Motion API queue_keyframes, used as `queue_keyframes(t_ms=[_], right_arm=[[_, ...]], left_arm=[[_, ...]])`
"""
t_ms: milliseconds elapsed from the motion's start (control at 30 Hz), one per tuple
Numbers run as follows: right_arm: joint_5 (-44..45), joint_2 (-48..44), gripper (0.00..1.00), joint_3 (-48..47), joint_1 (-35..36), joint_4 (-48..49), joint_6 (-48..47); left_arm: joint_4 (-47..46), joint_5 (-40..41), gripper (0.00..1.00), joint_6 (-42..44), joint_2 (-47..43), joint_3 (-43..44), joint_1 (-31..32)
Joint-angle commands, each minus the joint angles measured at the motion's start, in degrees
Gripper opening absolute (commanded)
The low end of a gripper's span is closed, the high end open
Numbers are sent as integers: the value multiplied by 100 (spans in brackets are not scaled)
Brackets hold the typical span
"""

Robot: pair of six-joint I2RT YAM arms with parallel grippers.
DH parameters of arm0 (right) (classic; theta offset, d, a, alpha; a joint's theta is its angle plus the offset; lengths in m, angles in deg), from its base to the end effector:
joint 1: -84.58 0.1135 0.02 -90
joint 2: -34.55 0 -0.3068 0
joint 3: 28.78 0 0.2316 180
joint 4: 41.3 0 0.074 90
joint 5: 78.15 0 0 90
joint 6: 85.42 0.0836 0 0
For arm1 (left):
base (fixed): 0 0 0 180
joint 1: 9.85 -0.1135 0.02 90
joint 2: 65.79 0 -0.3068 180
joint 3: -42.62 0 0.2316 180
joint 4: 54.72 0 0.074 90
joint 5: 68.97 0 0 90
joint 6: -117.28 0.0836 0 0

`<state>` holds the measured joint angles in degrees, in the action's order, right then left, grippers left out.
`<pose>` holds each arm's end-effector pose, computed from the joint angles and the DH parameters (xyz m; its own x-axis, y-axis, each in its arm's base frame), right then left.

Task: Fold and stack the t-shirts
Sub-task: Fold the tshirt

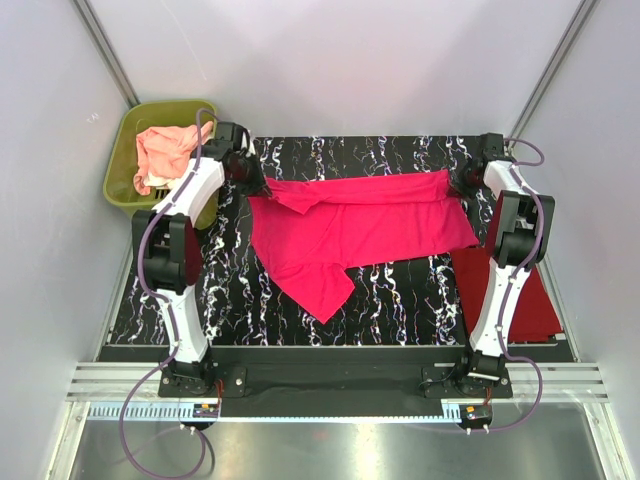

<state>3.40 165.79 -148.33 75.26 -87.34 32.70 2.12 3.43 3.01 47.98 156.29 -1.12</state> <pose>0.5277 -0.0741 0.1648 -0.6969 0.5868 -0.4123 0.4663 0.8075 0.3612 0.4499 -0.0947 0.2651 -0.8817 -0.2610 -0.3931 -0.0600 0.8883 -0.4552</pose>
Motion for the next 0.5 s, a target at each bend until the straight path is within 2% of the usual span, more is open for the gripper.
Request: queue_keyframes(t_ms=[0,267,467], right_arm=[[150,-169,0,-41,18,369,-43],[10,-512,0,-15,18,1230,317],[-113,-231,0,-559,18,1791,668]], left_arm=[[-288,-94,0,-148,-435,339,-91],[-1000,-261,0,-385,-365,602,-267],[-1475,-340,0,-447,4,1077,-311]])
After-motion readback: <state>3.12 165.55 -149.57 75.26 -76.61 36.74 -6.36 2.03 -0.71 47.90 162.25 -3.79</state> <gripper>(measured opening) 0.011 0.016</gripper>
